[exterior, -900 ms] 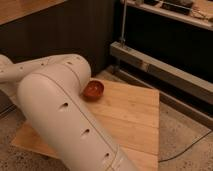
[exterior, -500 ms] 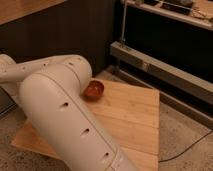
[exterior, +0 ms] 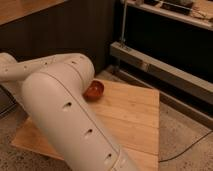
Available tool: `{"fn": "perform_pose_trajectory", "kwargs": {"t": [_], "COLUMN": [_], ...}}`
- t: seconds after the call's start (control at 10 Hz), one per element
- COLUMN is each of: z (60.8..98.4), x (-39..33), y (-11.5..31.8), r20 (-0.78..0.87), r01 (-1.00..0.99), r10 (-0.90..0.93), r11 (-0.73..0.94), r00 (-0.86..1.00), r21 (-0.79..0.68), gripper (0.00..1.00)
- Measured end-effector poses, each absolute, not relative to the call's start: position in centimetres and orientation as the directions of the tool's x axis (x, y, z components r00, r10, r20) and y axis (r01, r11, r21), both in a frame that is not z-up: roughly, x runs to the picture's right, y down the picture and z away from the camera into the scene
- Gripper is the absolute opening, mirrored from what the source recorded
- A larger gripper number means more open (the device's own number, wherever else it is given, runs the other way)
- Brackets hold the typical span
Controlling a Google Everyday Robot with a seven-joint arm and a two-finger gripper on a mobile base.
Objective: Stand the bottle upright
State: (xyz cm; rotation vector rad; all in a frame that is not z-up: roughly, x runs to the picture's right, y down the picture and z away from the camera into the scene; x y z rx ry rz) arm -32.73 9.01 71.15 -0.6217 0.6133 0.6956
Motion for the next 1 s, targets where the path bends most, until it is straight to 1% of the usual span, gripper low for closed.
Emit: {"fn": "perform_pose_trajectory", "kwargs": {"t": [0.2,0.4,0.7,1.0], "z": [70.9,69.5,68.1,67.9], "x": [-32.6,-33.7,-33.9,-31.6], "y": [8.6,7.3,5.0,1.4], "r20": [-0.679,-0.633,-0.579,-0.549], "r01": [-0.735,-0.755,-0.797,-0.861], "r10": [0.404,0.462,0.555,0.663], "r11": [0.608,0.571,0.491,0.393], "r00": [0.613,0.621,0.597,0.509], "r21": [-0.301,-0.323,-0.351,-0.324], "gripper": [0.65,0.65,0.65,0.65]}}
